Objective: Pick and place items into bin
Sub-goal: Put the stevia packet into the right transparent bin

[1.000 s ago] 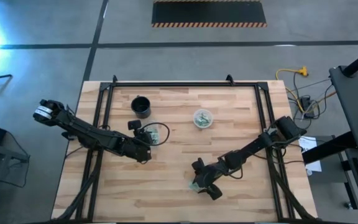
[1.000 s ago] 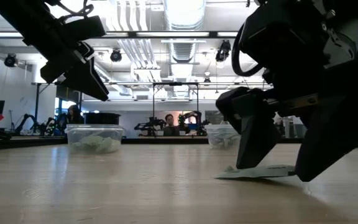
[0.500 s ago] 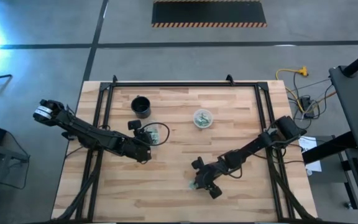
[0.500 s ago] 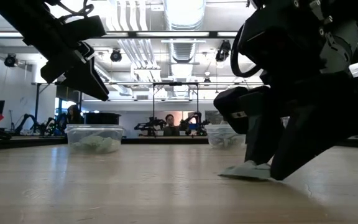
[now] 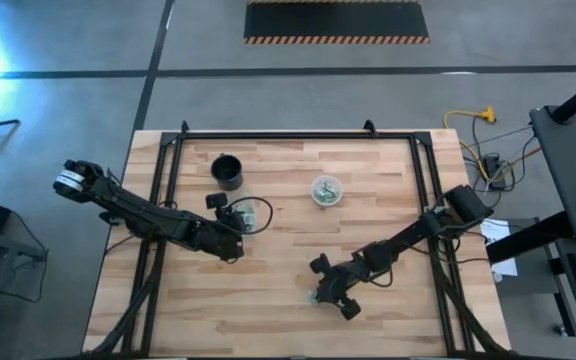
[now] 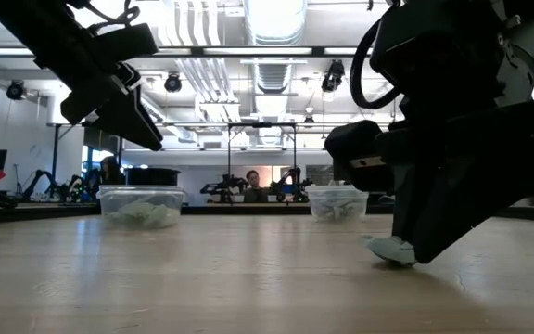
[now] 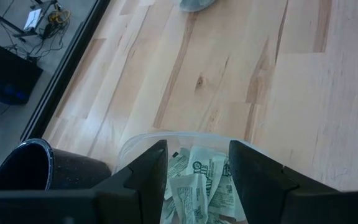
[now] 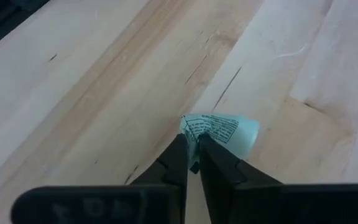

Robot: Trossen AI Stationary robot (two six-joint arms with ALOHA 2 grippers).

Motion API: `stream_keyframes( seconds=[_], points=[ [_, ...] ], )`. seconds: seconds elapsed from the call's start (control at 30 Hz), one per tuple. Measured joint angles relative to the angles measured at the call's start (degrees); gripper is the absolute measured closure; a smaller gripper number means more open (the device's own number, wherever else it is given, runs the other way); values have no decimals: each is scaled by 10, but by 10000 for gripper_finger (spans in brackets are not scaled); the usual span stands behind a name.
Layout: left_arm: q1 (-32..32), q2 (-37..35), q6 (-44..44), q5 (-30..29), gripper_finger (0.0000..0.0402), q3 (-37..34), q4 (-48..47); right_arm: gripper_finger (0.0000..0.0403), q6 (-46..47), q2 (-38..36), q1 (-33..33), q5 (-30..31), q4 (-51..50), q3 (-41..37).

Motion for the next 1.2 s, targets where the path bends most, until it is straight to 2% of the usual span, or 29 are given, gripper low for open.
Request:
stream_keyframes(
  seconds=[0.2,0.33,0.53,0.7,0.83,1.0,1.2],
  points=[
    [0,0,0,0,246,0,1,380,-15,-10,-1,6,-14,0],
    [0,0,0,0,246,-1,4,381,-17,-38,-3,36,-53,2],
    [0,0,1,0,246,-1,5,381,-46,-106,-5,111,-108,4],
    [0,0,1,0,246,-1,5,381,-69,-177,-20,218,-178,3],
    [0,0,1,0,246,-1,5,381,-73,-230,-50,275,-222,1],
    [0,0,1,0,246,-1,5,381,-81,-274,-112,277,-249,-1],
    [0,0,2,0,246,-1,5,381,-101,-289,-193,274,-263,-2]
  ],
)
